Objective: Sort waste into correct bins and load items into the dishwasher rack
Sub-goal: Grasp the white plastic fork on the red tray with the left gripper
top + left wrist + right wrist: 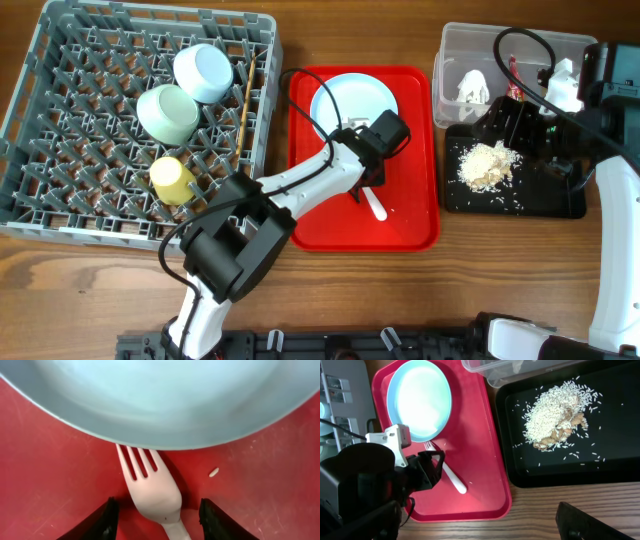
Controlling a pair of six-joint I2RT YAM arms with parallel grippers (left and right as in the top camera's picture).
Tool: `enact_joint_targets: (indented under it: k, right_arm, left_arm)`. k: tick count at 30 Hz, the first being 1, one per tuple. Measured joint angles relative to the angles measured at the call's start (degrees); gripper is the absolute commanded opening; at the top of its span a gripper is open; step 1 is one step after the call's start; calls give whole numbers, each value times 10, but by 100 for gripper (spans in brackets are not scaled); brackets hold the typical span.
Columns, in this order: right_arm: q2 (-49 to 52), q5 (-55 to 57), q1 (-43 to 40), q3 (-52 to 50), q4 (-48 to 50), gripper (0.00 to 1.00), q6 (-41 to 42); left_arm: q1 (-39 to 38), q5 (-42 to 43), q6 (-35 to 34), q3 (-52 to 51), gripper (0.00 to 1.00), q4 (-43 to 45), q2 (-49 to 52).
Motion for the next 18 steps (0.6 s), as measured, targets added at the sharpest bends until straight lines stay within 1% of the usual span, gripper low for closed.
enact_joint_targets:
  k: [3,6,7,8,9,10,14,16,18]
  right_arm:
    - [0,0,0,0,0,99,0]
    - [0,0,0,0,0,99,0]
    - [0,0,0,0,0,99,0]
    - [0,0,0,0,0,99,0]
    - [0,0,0,0,0,99,0]
    - [0,0,0,0,0,99,0]
    - [0,0,0,0,0,99,0]
    - [0,0,0,0,0,99,0]
    - [0,0,0,0,0,99,0]
  left_arm:
    - [1,-11,-21,0,49,0,0]
    - [1,-26,-29,0,45,-2,0]
    - [1,-28,-30,0,41,-3,0]
    - [1,-32,-30,0,33,-7,0]
    - [1,-33,-31,0,27,-9,0]
    - [1,-34,-34,0,24,-11,2]
    - [1,-37,-36,3,22,-15,5]
    - [1,-37,-36,3,19,-16,5]
    - [1,-37,-36,4,24,-18,5]
